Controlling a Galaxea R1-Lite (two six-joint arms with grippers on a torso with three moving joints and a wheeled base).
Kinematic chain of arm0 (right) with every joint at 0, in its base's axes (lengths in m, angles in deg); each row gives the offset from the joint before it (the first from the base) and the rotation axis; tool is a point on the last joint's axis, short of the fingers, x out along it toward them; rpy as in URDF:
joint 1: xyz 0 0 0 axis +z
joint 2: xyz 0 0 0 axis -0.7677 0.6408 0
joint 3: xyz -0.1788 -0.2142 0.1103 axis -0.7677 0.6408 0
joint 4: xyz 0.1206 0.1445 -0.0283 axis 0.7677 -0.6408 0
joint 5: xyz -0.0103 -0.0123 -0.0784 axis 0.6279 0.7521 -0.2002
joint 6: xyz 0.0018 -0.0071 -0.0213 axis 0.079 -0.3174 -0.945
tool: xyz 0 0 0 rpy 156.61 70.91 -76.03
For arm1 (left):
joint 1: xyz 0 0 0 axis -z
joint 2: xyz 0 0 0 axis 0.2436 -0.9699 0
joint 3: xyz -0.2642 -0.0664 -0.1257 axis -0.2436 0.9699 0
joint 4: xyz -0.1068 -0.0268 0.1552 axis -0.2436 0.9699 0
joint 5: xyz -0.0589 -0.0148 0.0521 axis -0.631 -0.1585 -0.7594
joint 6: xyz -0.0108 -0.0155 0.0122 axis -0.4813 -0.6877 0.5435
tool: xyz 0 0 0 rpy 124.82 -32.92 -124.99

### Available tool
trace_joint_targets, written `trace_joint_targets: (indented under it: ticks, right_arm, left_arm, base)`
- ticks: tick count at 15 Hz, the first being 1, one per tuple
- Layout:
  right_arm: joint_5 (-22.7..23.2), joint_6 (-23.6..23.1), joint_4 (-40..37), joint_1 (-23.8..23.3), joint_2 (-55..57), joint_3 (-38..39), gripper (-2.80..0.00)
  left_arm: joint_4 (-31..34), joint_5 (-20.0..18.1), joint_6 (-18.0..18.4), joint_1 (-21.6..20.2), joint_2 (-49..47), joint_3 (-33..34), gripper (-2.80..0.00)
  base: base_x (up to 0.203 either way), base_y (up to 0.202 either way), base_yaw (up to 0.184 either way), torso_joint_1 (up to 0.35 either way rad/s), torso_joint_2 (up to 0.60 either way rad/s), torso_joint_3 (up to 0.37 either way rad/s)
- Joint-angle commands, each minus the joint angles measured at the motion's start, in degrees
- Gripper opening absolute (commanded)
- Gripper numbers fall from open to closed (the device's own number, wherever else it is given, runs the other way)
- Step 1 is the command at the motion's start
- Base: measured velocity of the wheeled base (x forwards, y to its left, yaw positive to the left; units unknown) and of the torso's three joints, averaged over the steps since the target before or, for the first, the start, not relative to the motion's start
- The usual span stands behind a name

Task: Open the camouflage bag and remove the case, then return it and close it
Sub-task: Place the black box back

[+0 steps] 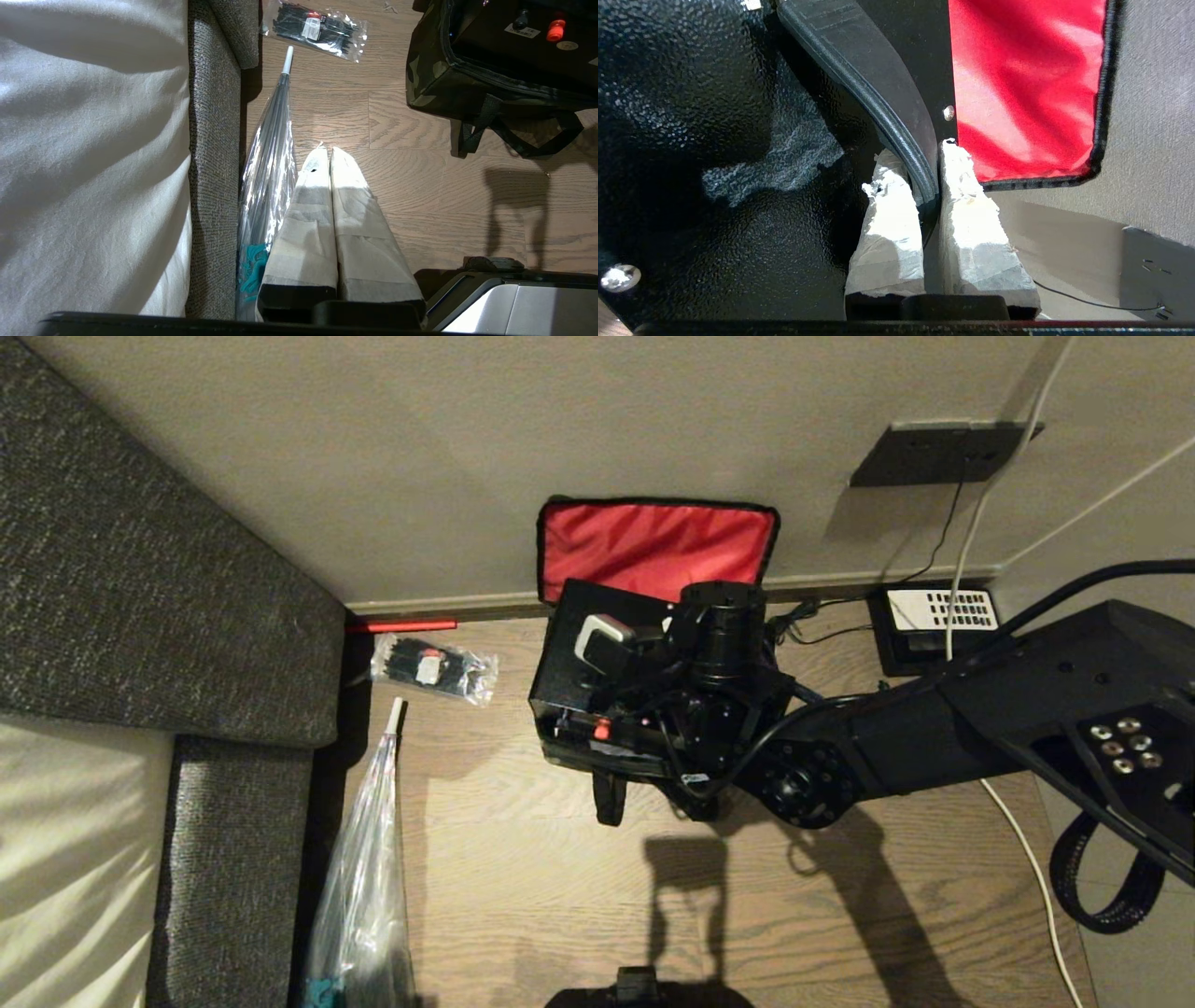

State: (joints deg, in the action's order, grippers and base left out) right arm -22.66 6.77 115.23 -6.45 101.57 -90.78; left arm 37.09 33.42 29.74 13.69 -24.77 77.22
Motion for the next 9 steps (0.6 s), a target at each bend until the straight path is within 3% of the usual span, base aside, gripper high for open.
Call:
trace_joint_targets:
  ticks: [1,9]
  right_arm:
    - [-0.2,-0.4,0.1,-0.2,0.1,0.3,-2.80]
    - [0.1,1.5,0.4,-0.8,1.2,3.7,-2.80]
  left_arm:
    - [0.0,0.0,0.0,0.0,0.0,0.1,-2.80]
    - [0.0,0.0,0.0,0.0,0.0,0.1,-2.80]
  base:
    - [0.000,0.000,0.000,0.000,0.00,0.000]
    - [0.000,0.000,0.000,0.000,0.00,0.000]
